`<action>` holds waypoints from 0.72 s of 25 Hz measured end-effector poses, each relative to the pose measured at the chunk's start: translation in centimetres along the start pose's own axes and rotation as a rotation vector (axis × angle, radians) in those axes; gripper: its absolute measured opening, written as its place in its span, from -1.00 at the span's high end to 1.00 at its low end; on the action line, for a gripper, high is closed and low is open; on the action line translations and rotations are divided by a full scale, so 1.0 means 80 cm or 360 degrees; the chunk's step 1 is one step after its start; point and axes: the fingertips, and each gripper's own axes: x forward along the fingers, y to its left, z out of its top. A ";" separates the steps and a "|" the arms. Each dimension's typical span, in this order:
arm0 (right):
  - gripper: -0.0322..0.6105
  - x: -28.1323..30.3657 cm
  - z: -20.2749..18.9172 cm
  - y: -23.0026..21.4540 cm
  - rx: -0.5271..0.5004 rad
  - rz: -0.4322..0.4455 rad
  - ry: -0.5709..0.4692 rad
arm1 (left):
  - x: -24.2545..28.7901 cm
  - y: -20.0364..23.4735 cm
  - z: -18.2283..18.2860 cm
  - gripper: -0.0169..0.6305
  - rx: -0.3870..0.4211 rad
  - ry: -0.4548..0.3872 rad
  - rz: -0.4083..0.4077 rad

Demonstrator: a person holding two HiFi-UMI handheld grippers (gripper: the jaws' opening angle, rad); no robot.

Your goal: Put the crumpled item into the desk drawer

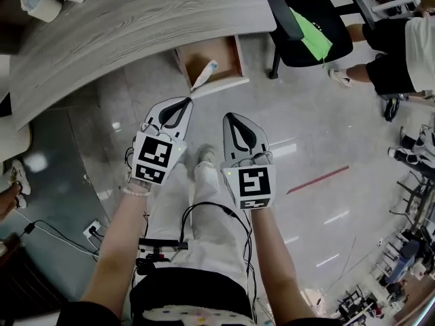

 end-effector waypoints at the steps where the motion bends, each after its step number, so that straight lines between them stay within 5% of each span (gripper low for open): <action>1: 0.89 -0.005 0.004 0.004 -0.0002 0.0002 0.0004 | -0.009 -0.001 0.008 0.91 -0.0002 -0.0008 0.0003; 18: 0.89 -0.102 0.104 0.041 -0.0091 0.0042 -0.0116 | -0.163 -0.030 0.138 0.91 0.0086 -0.0245 0.0047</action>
